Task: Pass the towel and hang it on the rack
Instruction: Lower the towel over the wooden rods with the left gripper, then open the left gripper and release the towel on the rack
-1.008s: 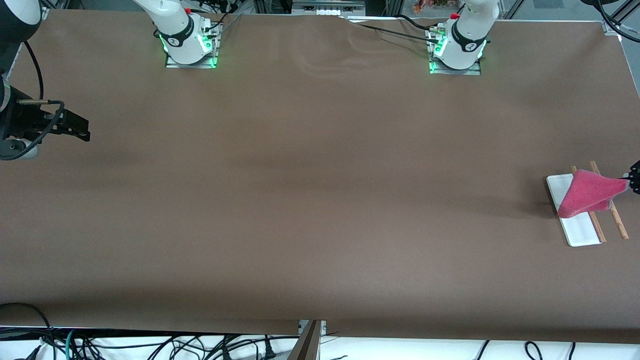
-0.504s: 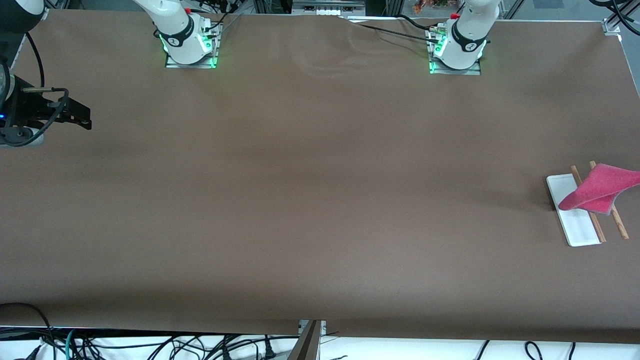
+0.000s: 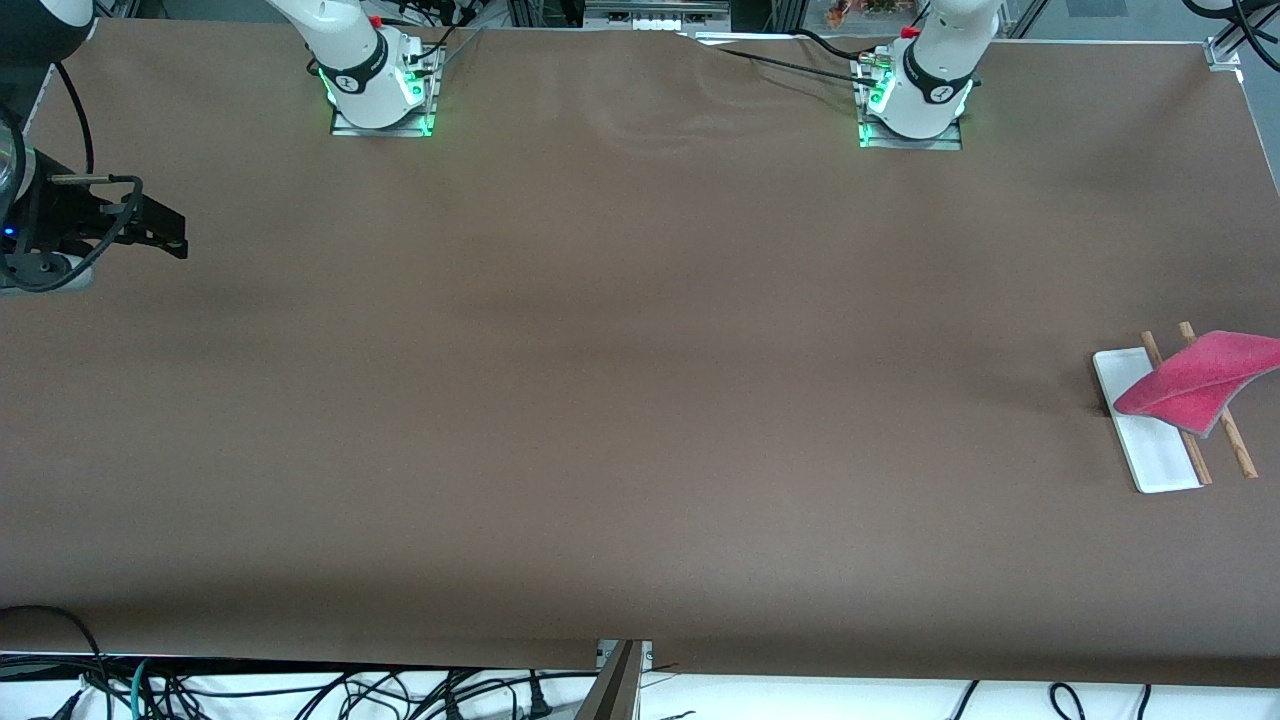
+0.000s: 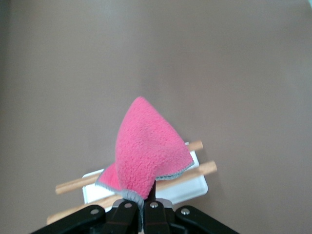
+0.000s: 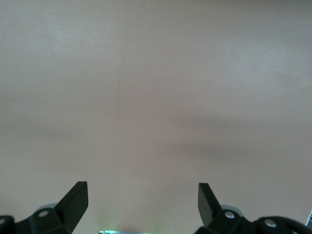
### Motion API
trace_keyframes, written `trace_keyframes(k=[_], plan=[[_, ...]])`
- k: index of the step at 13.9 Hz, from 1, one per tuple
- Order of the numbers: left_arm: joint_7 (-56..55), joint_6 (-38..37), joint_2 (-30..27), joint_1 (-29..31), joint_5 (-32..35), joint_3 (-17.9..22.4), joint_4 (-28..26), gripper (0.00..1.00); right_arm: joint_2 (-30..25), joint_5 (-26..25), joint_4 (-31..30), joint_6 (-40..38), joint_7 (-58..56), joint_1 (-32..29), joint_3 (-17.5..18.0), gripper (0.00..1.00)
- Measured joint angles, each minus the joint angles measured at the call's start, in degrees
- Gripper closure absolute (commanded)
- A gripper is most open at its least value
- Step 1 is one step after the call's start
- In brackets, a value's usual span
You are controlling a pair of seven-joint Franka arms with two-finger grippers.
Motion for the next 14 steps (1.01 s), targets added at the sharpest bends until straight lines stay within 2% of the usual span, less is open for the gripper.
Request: trace_keyframes(k=[9, 14], plan=[[10.0, 6.3, 2.7, 1.3, 0.0, 3.4, 0.1, 1.0, 1.1, 0.0, 1.9, -0.3, -0.1, 0.0, 0.3, 0.0], [13.1, 10.1, 4.7, 1.9, 0.0, 3.5, 0.1, 1.0, 1.3, 0.0, 2.0, -0.3, -0.1, 0.0, 0.3, 0.0]])
